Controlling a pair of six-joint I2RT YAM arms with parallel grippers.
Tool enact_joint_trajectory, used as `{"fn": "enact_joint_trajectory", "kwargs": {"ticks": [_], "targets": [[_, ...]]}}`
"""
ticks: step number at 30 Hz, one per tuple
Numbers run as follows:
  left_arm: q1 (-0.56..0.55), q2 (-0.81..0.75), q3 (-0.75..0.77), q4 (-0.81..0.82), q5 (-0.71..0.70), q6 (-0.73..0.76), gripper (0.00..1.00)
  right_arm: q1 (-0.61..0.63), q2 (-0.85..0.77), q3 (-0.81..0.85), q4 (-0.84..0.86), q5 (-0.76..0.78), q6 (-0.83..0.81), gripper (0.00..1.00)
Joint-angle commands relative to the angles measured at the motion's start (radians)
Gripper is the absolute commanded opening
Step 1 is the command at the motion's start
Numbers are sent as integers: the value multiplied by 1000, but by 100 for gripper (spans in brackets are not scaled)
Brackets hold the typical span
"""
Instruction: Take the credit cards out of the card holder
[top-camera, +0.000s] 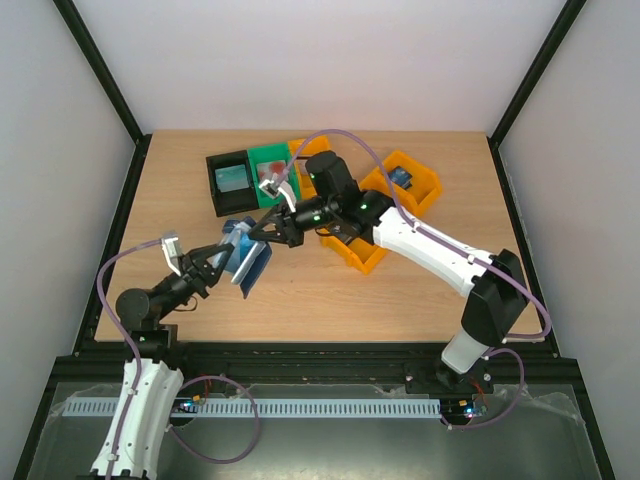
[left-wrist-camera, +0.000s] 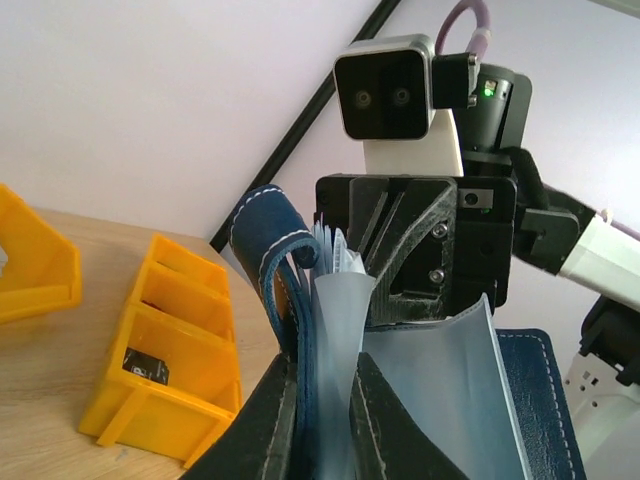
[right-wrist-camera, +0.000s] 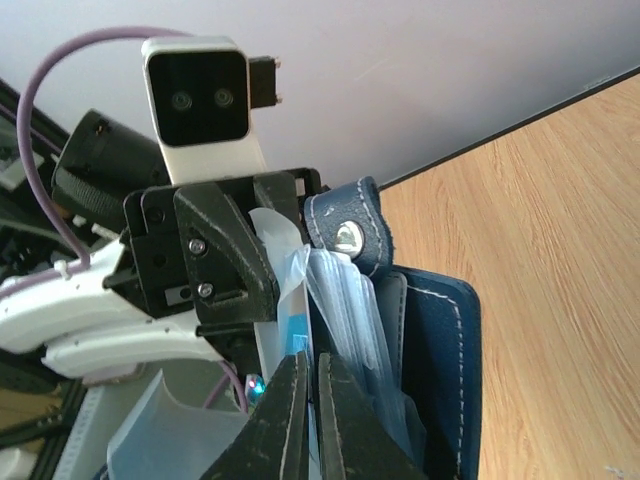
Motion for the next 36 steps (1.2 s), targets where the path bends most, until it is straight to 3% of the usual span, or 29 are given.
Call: {"fn": "enact_joint_trajectory", "kwargs": {"ticks": [1, 5, 9, 12, 17, 25, 36], "targets": [[-7, -8, 3, 21, 18, 67, 2, 14, -7, 71, -232, -30, -228, 7], [-7, -30, 40, -56, 15, 227, 2, 56, -34, 62, -341, 62, -327, 10], [-9, -91, 98, -200, 7, 530, 2, 80, -54, 40, -365, 185, -364, 10], [-10, -116, 112, -256, 12, 651, 2, 103, -88, -2, -338, 288, -386, 9], [-11, -115, 105, -198, 104, 651, 2, 140, -196, -153, -169, 364, -425, 13], [-21, -104, 139, -221, 193, 741, 2, 162, -335, -344, 70, 338, -531, 13], [-31, -102, 165, -269, 206, 778, 2, 193, -326, -324, 53, 385, -559, 16]]}}
